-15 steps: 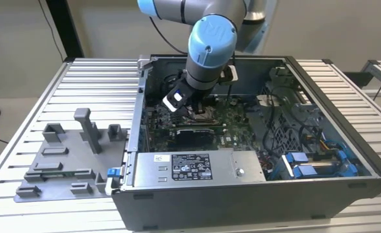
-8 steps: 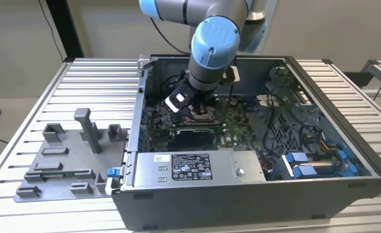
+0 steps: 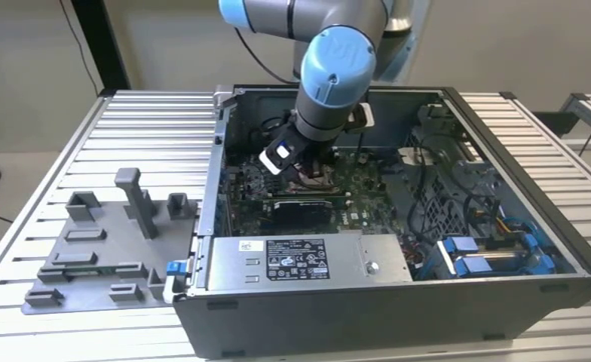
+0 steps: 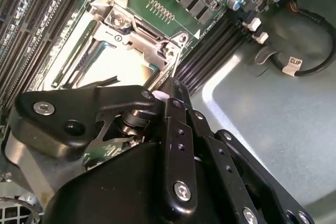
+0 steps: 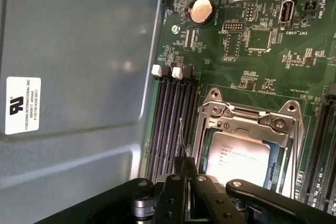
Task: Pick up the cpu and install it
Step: 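Install the second cpu locking lever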
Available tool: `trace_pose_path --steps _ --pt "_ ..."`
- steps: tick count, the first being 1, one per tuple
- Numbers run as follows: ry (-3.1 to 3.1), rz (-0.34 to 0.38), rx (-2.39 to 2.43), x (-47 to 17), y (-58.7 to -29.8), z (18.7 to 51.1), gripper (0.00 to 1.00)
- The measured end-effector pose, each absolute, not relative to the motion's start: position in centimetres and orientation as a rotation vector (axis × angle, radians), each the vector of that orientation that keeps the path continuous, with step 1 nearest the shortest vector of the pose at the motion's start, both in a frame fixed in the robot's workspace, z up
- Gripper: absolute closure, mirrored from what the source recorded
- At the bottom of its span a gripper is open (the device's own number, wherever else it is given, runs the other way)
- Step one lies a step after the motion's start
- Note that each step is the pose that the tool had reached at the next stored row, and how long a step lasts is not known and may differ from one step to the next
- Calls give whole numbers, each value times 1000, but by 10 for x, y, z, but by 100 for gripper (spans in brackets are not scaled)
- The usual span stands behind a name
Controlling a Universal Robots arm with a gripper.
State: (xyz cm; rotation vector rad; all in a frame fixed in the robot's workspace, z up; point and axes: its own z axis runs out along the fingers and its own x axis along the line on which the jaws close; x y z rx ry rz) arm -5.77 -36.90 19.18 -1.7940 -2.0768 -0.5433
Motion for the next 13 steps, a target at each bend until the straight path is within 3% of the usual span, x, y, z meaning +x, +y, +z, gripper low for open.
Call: trace_pose_path --steps 13 --pt "-2077 -544 -1793 -76 -367 215 100"
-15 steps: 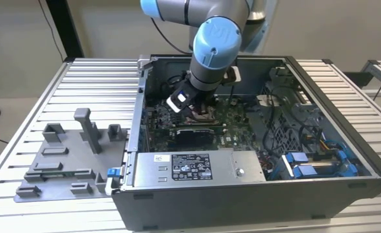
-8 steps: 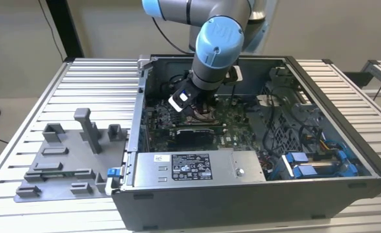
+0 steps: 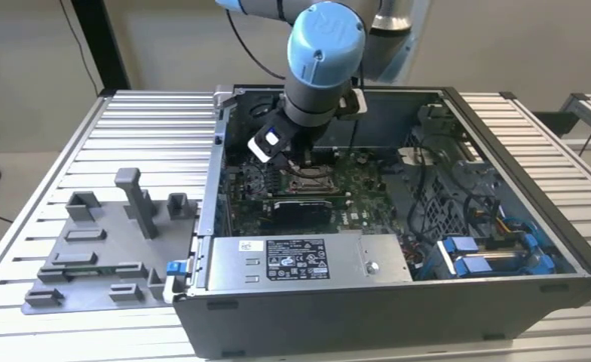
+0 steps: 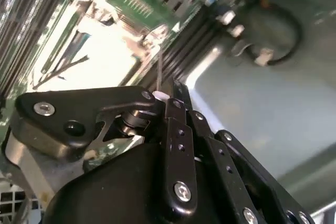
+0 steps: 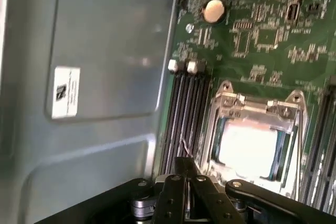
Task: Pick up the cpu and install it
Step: 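Install the second cpu locking lever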
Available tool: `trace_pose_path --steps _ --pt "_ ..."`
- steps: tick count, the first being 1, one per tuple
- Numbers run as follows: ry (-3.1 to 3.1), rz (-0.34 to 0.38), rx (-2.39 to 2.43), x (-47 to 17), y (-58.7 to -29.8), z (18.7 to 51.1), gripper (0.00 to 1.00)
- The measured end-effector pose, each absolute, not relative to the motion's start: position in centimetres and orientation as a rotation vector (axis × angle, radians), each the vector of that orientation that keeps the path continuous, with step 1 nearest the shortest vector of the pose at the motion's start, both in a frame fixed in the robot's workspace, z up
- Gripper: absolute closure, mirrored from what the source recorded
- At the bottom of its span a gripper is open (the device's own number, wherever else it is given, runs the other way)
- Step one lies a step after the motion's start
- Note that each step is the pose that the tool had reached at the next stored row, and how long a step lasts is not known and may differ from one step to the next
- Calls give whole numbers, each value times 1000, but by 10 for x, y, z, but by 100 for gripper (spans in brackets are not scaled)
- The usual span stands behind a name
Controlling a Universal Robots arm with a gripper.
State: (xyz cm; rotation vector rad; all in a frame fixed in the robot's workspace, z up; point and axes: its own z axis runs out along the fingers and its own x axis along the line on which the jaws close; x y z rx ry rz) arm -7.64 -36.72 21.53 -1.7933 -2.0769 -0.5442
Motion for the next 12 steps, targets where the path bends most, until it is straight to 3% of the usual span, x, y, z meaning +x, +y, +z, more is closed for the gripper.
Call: trace_pose_path --steps 7,12 --pt "-2077 -540 -1795 -88 -367 213 100" --pt "-2094 -465 -1822 -84 -364 212 100"
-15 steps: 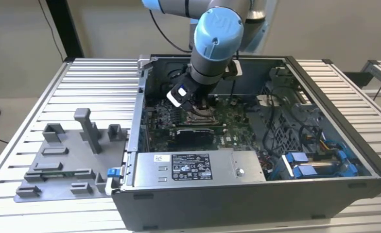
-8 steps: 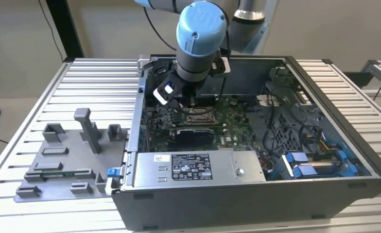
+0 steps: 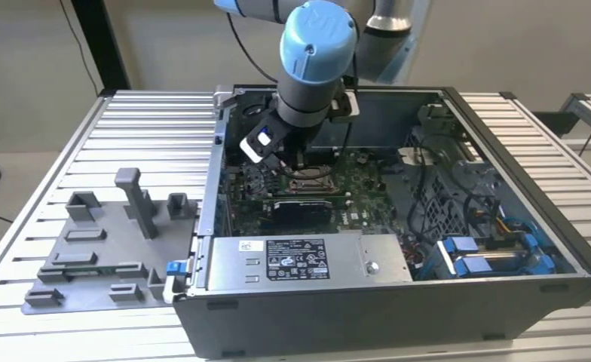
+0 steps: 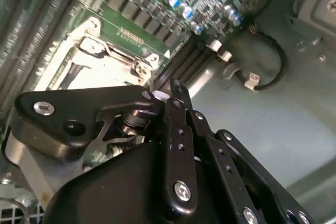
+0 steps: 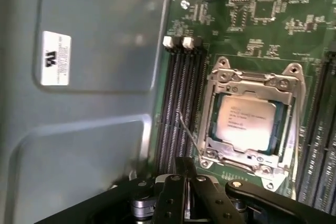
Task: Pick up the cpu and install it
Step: 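Install the second cpu locking lever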
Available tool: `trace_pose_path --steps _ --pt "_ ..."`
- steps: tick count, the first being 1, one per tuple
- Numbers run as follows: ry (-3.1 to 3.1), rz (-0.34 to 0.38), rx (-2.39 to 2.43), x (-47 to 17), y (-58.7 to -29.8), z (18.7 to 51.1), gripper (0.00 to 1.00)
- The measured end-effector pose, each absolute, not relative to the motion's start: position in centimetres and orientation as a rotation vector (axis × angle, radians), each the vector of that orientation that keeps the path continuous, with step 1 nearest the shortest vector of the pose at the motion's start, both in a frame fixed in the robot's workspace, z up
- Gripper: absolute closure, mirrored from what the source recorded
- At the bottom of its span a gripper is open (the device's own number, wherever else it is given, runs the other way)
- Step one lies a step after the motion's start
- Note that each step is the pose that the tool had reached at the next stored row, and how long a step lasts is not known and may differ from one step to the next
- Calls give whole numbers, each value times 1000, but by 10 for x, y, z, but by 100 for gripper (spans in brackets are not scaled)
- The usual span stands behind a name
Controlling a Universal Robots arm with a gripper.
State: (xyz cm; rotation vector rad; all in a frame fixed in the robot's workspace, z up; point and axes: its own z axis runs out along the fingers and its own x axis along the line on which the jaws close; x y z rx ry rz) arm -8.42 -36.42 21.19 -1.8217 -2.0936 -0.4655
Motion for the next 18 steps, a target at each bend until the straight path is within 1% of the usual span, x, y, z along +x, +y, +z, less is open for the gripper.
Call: trace_pose_path --steps 4,9,18 --pt "-2096 -464 -1823 -84 -356 209 100" --pt "-2100 -450 -1828 -83 -356 208 100" --pt "-2100 -449 -1829 -76 -356 201 100"
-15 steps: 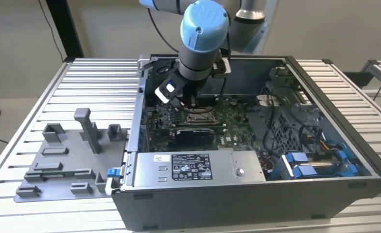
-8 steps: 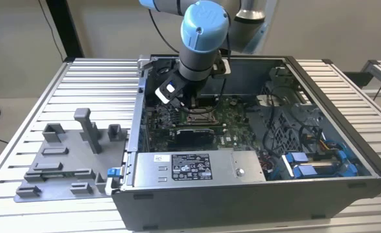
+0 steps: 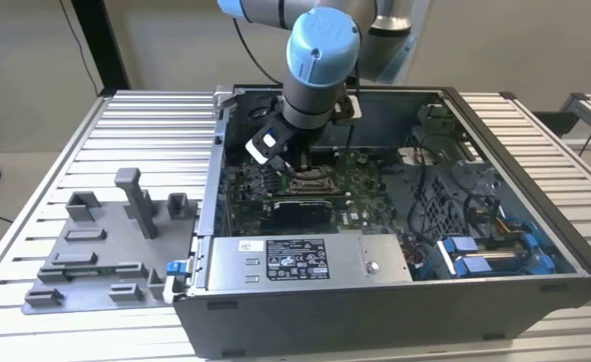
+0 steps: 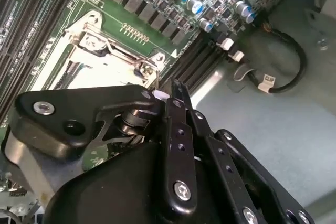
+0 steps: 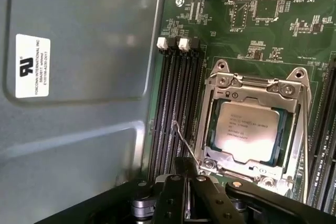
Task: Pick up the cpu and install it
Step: 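Install the second cpu locking lever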
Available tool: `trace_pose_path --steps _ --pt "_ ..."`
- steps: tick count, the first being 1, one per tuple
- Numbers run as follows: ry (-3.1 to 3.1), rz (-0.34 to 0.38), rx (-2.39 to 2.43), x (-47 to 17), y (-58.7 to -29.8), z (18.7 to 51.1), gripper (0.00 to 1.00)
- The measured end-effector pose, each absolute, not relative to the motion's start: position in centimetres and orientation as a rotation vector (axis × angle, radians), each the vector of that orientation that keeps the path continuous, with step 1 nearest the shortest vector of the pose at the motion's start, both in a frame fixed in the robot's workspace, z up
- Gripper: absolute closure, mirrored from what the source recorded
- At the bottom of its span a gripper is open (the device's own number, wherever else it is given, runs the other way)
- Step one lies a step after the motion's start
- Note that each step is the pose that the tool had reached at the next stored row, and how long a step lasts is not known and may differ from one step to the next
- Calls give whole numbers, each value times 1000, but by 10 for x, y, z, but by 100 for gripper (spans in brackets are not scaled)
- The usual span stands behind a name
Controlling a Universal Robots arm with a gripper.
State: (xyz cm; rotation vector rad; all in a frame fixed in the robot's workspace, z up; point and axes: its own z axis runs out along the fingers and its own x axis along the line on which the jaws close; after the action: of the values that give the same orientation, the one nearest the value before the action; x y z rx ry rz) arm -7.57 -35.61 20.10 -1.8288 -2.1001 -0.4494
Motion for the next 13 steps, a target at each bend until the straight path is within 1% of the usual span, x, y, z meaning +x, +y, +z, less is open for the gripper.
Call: trace_pose_path --steps 13 --pt "-2100 -449 -1829 -58 -356 197 100"
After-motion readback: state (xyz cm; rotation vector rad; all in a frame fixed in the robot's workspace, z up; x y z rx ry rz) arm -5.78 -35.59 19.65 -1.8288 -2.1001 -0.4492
